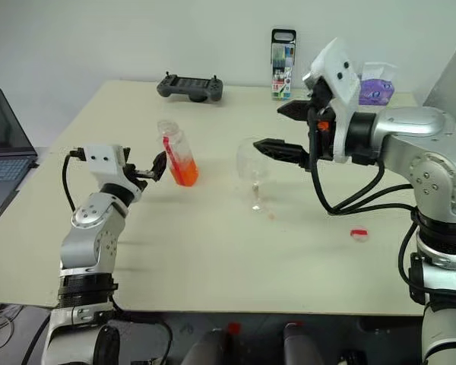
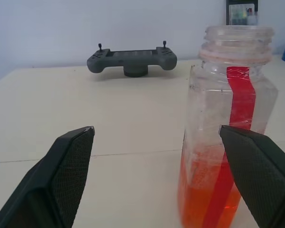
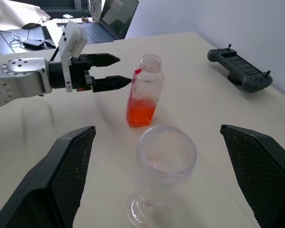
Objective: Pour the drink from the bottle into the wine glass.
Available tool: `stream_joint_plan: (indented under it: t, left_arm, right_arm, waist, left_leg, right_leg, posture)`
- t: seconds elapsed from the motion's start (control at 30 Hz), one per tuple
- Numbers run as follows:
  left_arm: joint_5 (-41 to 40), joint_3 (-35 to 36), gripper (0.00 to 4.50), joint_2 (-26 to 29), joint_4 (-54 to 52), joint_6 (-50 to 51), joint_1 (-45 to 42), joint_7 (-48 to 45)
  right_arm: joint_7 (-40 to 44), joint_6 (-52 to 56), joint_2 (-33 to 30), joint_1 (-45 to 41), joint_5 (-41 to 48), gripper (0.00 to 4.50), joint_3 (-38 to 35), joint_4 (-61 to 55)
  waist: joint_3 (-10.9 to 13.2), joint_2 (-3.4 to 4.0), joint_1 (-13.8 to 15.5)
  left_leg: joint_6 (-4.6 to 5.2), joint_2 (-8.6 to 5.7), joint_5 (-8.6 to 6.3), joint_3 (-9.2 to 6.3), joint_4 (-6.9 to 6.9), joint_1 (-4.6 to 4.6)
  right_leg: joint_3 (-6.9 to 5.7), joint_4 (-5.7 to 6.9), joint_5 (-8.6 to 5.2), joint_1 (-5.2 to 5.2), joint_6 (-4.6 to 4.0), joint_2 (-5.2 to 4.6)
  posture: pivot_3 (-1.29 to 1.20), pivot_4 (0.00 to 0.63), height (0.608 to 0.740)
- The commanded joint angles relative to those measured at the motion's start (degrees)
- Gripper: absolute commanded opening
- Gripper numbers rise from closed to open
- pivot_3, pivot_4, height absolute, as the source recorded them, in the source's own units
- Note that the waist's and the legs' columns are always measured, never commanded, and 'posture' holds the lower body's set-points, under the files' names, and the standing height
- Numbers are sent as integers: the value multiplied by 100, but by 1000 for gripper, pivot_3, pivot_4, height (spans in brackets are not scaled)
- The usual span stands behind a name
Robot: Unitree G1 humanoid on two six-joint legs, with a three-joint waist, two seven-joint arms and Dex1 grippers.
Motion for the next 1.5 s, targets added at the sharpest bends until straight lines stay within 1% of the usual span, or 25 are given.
stream_joint_plan:
  t: [0.03,0.23,0.37,0.63,0.97,1.1,1.27,1.5]
  left_arm:
    - [-89,-48,4500,38,-92,-45,-134,-212]
    - [-140,-12,4500,80,-273,31,-54,-316]
    - [-145,-125,4500,-16,-415,26,-3,-382]
    - [-43,-266,4500,-330,-593,53,-18,-75]
    - [-2,-325,4500,-560,-977,165,275,188]
    - [132,-346,4500,-755,-770,27,137,492]
    - [265,-426,4500,-970,-288,-283,-219,636]
    - [421,-393,4500,-1052,662,-844,-707,830]
  right_arm:
    - [97,-231,-73,-135,-3,4483,-44,-56]
    - [124,-361,-106,-40,-49,4483,10,-72]
    - [132,-463,-154,32,-89,4483,65,-110]
    - [126,-631,-196,154,-144,4483,168,-194]
    - [152,-682,-157,179,-156,4483,221,-251]
    - [162,-729,-126,183,-184,4483,269,-234]
    - [189,-750,-100,197,-186,4483,287,-217]
    - [201,-711,-88,249,-170,4483,272,-277]
  waist:
    - [0,0,0]
    - [0,0,-1]
    - [0,0,-1]
    - [0,0,0]
    - [0,0,0]
    - [0,0,2]
    - [0,0,11]
    - [0,0,17]
  left_leg:
    - [0,-1,0,1,-1,0]
    - [1,-2,0,-3,2,1]
    - [1,-3,0,-1,6,1]
    - [1,-2,0,-1,7,1]
    - [1,-2,0,-1,8,2]
    - [1,-3,0,0,12,2]
    - [1,-5,1,0,14,2]
    - [1,-6,1,1,12,2]
  right_leg:
    - [-1,-1,0,0,0,-3]
    - [-4,4,0,-1,0,-5]
    - [-3,6,0,-1,0,-5]
    - [-2,7,1,0,1,-5]
    - [-2,9,1,0,1,-5]
    - [-2,9,1,1,1,-5]
    - [-3,9,2,2,3,-5]
    - [-3,9,3,1,4,-5]
  posture:
    - [0,150,740]
    - [0,150,740]
    - [0,150,740]
    - [0,150,740]
    - [0,150,740]
    - [0,150,740]
    - [0,150,740]
    - [0,150,740]
